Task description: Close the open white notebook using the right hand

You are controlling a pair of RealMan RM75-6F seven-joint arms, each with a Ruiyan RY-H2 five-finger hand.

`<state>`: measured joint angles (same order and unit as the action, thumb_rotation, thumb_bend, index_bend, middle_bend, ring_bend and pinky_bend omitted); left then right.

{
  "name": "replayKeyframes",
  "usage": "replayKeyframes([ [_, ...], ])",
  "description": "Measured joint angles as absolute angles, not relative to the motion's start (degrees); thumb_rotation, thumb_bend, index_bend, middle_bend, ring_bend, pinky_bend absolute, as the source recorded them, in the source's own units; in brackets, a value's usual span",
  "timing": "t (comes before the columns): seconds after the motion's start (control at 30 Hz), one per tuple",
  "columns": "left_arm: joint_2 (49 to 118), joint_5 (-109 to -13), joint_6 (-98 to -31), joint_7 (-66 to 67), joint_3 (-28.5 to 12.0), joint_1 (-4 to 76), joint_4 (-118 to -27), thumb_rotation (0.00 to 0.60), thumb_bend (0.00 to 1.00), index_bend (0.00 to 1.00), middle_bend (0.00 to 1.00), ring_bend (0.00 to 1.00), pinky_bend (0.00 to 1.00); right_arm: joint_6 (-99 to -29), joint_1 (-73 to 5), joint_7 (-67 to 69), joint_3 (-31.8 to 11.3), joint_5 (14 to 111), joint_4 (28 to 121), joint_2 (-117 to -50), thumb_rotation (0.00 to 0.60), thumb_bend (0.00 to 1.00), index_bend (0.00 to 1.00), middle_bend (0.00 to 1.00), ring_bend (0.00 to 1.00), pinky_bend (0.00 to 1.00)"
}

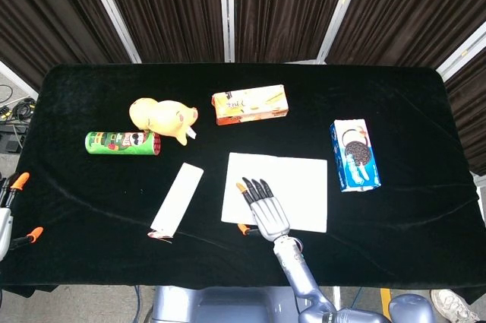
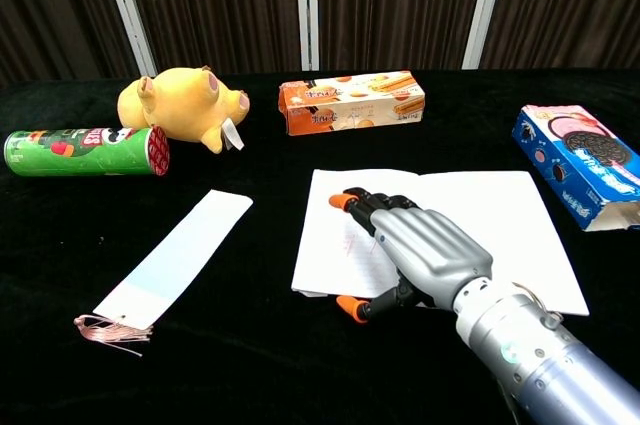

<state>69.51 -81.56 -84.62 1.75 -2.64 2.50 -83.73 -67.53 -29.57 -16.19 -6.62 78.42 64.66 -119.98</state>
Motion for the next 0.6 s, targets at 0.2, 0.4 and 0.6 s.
replayKeyframes([
  [0.2, 69.4, -81.5, -84.5, 1.7, -2.7, 2.5, -83.8, 0.6, 0.1, 0.0, 0.0, 0.0, 0.0, -66.1, -29.3, -16.5, -6.7, 77.7, 65.6, -119.4, 0.6, 0.22, 0.0, 0.0, 0.0, 0.0],
  [0.4, 69.3, -81.7, -84.5, 1.4, -2.6, 2.5, -83.9, 0.6, 0.1, 0.0, 0.0, 0.0, 0.0, -67.4, -29.3, -17.9, -6.9, 78.5, 62.5, -120.4, 0.6, 0.31, 0.0, 0.0, 0.0, 0.0],
  [0.6, 69.3, -82.0, -84.6, 0.9, -2.5, 2.4, -84.0, 0.6, 0.1, 0.0, 0.0, 0.0, 0.0, -70.6, -29.3, -16.6, -7.0, 80.8, 57.7, -122.3, 0.6, 0.46, 0.0, 0.0, 0.0, 0.0],
])
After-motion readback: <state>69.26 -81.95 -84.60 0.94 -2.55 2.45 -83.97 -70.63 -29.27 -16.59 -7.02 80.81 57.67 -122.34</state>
